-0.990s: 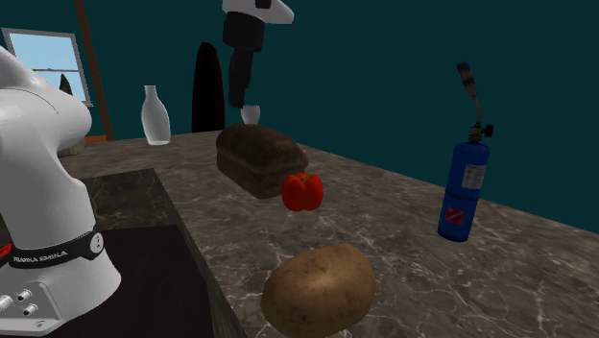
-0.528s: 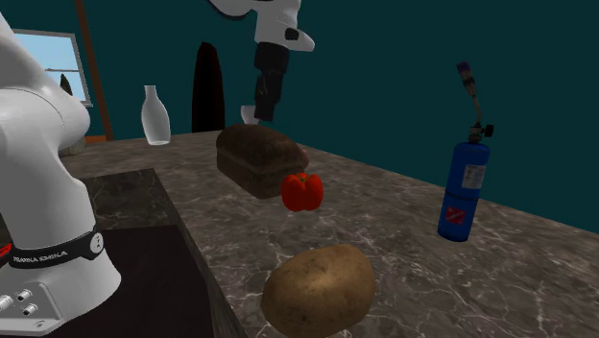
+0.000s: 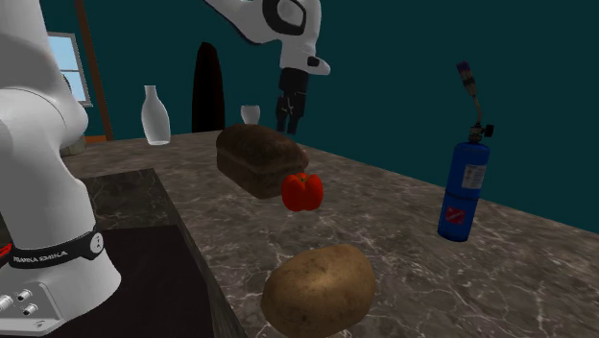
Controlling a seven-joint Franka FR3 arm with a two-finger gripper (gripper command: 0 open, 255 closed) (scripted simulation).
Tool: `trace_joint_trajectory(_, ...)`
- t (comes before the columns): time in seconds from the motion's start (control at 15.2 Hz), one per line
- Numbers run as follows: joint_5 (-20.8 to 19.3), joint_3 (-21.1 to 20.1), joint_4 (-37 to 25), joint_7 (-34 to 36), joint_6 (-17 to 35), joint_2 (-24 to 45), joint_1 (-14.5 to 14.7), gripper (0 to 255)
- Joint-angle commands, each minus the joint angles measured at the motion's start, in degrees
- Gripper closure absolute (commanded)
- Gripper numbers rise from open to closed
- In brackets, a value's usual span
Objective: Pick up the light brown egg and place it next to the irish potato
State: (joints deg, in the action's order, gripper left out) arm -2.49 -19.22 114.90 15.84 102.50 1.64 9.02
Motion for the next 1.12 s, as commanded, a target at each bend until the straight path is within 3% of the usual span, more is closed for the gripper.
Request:
trace_joint_trajectory(0.0, -1.9, -0.8, -3.8, 2.2, 0.1, 4.7, 1.0, 0)
trace_joint_trajectory(0.53, -9.9, -1.5, -23.6, 9.1, -3.3, 24.7, 7.6, 0)
trace_joint_trajectory(1.06, -10.3, -1.1, -18.0, 9.5, 2.4, 24.9, 7.0, 0)
